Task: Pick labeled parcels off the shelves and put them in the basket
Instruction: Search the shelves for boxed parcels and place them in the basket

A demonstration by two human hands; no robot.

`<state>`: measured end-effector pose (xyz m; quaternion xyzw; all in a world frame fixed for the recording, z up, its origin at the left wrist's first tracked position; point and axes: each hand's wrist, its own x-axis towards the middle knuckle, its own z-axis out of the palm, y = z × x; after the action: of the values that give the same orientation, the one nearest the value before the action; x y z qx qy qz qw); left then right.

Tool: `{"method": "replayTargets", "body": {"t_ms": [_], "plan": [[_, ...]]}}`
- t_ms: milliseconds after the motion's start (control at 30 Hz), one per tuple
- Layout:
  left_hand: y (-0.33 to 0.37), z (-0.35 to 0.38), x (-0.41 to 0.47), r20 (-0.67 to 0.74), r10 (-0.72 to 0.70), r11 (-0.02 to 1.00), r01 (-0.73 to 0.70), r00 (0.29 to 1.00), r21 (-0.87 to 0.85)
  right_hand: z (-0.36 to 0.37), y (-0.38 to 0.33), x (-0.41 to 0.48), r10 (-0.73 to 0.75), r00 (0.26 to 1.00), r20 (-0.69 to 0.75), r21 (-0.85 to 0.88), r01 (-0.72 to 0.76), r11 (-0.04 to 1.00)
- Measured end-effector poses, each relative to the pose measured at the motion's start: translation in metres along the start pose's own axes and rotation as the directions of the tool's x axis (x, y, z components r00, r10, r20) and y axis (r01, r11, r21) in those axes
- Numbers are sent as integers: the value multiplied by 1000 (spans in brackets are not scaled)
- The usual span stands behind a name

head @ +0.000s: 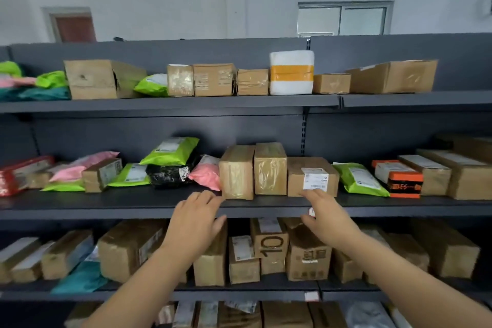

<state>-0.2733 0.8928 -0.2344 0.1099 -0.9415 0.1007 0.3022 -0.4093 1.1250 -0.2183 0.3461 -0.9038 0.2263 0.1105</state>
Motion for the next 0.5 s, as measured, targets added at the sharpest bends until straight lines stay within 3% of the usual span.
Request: {"method": "replayTargets", "body": {"t_ms": [200,367,500], "plan": [[0,46,54,45,-10,1000,10,999,-18,29,31,59,-11,1000,17,10,11,1000],[19,80,127,15,82,997,-81,997,-18,39,80,124,30,999,18,-17,-30,999],[41,97,179,26,105,991,-102,994,-85,51,104,170,-30,999,33,-89,32,996]]}}
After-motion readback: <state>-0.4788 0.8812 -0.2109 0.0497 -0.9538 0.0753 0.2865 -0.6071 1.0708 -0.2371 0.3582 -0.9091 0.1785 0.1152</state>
